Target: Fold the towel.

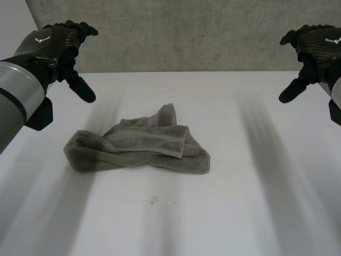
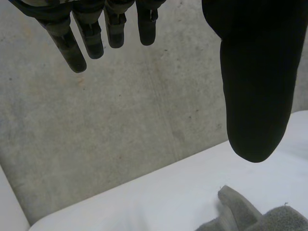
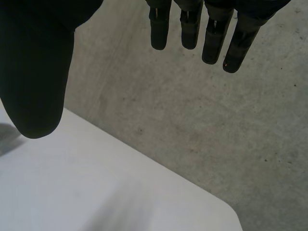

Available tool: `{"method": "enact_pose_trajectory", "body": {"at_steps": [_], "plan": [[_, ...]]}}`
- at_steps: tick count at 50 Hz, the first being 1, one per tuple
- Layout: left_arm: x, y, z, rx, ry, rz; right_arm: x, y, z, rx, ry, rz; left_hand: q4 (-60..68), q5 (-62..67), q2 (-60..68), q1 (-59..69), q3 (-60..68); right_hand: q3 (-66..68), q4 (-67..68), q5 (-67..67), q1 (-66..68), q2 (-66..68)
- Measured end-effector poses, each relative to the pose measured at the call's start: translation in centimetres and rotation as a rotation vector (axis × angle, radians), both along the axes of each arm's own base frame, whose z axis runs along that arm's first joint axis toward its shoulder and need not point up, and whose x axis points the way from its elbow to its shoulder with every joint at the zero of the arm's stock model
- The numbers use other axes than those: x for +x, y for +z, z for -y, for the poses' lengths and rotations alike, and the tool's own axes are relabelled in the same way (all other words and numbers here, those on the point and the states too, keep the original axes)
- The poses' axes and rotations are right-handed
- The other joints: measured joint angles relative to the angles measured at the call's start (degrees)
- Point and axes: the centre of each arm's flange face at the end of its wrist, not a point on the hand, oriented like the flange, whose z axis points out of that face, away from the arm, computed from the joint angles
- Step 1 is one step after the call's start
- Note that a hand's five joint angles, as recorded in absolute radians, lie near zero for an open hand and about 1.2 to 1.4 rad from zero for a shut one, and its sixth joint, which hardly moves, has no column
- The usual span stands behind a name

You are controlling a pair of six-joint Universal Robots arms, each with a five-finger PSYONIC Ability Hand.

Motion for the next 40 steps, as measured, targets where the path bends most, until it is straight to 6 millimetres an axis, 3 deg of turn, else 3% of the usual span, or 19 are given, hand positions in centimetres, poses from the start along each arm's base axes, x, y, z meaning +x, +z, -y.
{"method": "enact_pose_trajectory", "body": {"at_steps": [11,27,35,40], "plan": [[0.5,-0.4,-0.4,0.075,0.010,-0.007,0.2,1.0,0.0,0.012,0.021,0.039,-0.1,0.0,0.0,0.0,0.0,0.0,0.0,0.0,0.0,0.0],[0.1,-1.1,-0.5,0.091,-0.015,-0.006,0.5,0.0,0.2,0.025,0.043,-0.010,0.1,0.0,0.2,0.0,0.2,0.0,0.0,0.0,0.0,0.0],[-2.7,-4.1,-0.3,0.138,-0.118,0.020,0.9,-1.4,0.3,0.036,0.068,-0.112,1.9,0.1,2.0,0.9,1.9,0.0,0.0,0.0,0.0,0.0],[-7.0,-8.3,-1.1,0.184,-0.237,0.057,1.2,-2.1,0.3,0.049,0.082,-0.147,4.8,2.8,4.9,4.2,4.6,0.0,0.0,0.0,0.0,0.0]]}}
